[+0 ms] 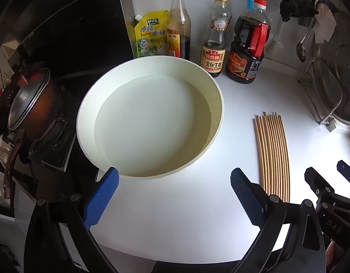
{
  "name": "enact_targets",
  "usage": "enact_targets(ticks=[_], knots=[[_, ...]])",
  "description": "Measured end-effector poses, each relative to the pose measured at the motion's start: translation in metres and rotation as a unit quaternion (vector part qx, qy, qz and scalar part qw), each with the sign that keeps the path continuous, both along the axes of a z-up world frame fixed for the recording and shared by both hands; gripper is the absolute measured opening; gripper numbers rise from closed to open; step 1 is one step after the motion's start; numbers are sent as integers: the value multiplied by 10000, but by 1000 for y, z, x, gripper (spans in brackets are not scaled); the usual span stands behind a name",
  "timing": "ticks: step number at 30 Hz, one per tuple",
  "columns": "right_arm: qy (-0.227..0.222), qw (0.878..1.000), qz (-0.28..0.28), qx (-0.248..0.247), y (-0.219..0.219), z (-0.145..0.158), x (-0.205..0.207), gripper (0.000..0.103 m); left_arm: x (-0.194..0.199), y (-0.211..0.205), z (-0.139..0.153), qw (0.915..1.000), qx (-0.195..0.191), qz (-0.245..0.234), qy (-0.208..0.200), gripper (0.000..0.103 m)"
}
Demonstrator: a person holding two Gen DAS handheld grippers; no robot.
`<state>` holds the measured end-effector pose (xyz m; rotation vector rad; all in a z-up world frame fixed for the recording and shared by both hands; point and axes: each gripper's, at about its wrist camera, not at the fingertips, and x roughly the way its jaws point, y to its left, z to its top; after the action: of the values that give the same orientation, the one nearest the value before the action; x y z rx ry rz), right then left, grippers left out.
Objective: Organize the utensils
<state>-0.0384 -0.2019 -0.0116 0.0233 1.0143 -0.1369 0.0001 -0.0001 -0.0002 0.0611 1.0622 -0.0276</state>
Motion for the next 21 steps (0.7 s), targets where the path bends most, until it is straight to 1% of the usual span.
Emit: enact_targets(ticks=[11,21], knots=[[-6,10000,3,7,0,-1,0,94,0,-1,-2,10000,19,27,-30,97],[8,10000,-20,24,1,-1,4,94,0,3,5,10000,-1,21,-36,97]])
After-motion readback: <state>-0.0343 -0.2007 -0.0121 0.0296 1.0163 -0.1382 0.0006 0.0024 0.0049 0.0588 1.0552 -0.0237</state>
